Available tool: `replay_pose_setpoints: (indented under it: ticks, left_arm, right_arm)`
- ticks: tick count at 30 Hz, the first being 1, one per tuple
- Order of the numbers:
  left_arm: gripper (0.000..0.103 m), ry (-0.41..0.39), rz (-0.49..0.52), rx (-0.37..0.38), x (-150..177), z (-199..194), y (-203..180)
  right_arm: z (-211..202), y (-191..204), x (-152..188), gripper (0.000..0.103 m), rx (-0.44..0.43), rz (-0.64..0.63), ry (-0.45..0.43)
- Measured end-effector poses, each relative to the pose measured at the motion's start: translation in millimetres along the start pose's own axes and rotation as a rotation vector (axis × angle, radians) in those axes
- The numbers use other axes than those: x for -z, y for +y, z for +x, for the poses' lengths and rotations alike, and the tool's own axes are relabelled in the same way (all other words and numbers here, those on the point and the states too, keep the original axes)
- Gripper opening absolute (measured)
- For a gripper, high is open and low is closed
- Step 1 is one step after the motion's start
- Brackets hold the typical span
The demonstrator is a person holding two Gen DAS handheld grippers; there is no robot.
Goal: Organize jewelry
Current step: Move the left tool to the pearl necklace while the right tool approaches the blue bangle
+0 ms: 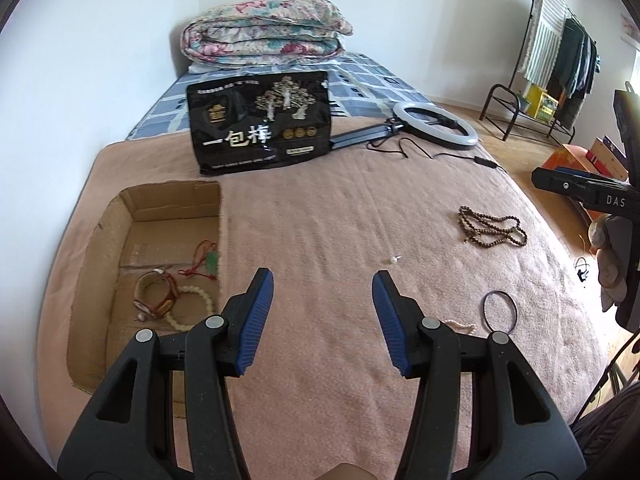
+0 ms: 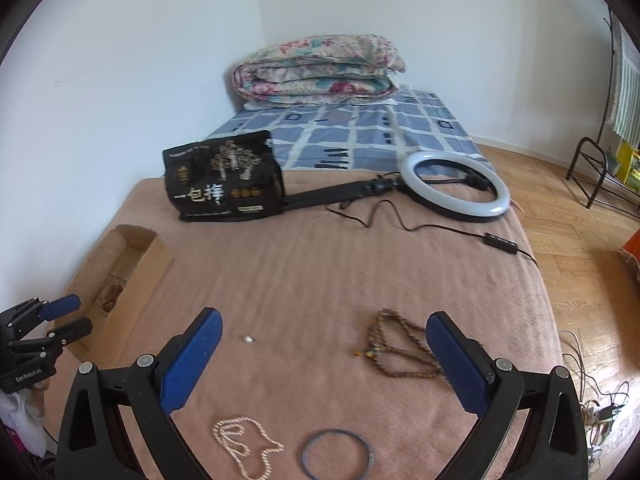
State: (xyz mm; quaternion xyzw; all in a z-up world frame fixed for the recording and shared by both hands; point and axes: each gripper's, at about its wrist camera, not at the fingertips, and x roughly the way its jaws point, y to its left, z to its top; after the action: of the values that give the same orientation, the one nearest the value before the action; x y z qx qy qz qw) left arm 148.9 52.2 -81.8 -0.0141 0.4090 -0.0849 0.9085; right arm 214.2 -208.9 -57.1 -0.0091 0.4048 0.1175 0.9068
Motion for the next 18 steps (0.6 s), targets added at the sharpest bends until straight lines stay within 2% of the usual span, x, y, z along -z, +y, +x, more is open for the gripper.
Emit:
replay_pose_setpoints:
  ticks: [8, 18]
  left_arm:
    - [0.053, 0.039, 0.050, 0.052, 7.3, 12.2, -35.6]
    - [0.053, 0.097, 0.099, 0.110, 24.4, 26.8, -71.3]
  right_arm:
    - [-6.9, -48.9, 18.7, 0.103, 0.047, 0.039, 0.027]
    - [-7.4, -81.9, 50.0, 0.103, 0.068, 0.084, 0.089]
